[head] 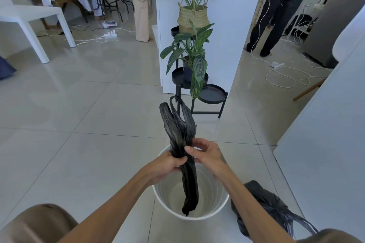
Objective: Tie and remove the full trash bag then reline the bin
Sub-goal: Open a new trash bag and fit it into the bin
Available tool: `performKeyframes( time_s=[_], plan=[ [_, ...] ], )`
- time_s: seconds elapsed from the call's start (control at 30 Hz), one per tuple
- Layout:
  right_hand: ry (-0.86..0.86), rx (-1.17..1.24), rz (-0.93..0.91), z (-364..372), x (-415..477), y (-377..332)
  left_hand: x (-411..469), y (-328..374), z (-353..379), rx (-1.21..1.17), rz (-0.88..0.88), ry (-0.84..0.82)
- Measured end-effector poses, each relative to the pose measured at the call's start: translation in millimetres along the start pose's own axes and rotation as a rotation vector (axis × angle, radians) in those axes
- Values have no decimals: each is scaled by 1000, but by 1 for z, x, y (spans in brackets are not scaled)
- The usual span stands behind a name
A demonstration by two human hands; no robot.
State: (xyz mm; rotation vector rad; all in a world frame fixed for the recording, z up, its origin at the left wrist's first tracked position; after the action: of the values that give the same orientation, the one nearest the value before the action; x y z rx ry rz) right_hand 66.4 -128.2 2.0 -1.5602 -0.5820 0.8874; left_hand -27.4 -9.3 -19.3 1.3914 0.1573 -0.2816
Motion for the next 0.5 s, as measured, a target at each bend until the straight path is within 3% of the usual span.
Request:
performKeyframes(
  time_s=[0.17, 0.5],
  plan=[
    [-113, 26, -38, 3, -5, -7, -2, 5, 2, 1, -15, -68],
    [-80, 26, -54, -1, 0, 1, -3, 0, -1, 10, -103, -73]
  ],
)
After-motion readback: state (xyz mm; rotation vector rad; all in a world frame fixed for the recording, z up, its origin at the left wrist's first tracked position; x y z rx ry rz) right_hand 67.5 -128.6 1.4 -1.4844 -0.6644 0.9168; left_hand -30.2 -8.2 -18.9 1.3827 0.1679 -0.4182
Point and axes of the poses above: each hand's wrist, its own x-axis towards the middle knuckle, its own z-axis out of the palm, y = z × x, the point moved 5 cm from there along x, towards the middle knuckle, and after that the axes turned 13 degrees about -y, right-handed, at the moved point
